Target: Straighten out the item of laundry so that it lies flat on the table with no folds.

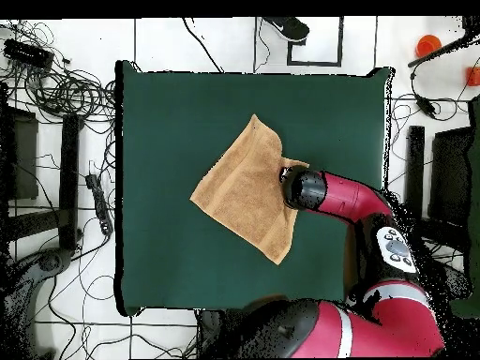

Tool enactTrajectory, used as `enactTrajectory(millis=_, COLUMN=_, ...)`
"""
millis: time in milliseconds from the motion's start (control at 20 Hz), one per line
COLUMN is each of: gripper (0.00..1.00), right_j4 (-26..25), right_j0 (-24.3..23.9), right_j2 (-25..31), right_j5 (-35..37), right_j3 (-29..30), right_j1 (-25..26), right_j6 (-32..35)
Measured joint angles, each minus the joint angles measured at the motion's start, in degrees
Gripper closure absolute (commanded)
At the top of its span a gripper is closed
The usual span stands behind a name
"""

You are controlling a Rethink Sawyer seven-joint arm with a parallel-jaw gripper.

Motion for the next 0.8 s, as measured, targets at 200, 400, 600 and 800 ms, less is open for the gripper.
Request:
enactTrajectory(millis=200, gripper=0.0, right_j4=0.18, right_j0=-0.01, right_j2=-0.01, right_j5=0.0, right_j3=0.0, right_j1=0.01, right_j6=0.0)
enactTrajectory(millis=400, gripper=0.0, right_j4=0.33, right_j0=-0.06, right_j2=-0.01, right_j5=0.01, right_j3=-0.1, right_j1=0.13, right_j6=0.0)
enactTrajectory(millis=600, gripper=0.0, right_j4=0.46, right_j0=-0.06, right_j2=-0.01, right_j5=0.08, right_j3=-0.41, right_j1=0.32, right_j6=0.0)
enactTrajectory(millis=800, gripper=0.0, right_j4=0.63, right_j0=-0.1, right_j2=-0.01, right_j5=0.09, right_j3=-0.49, right_j1=0.38, right_j6=0.0)
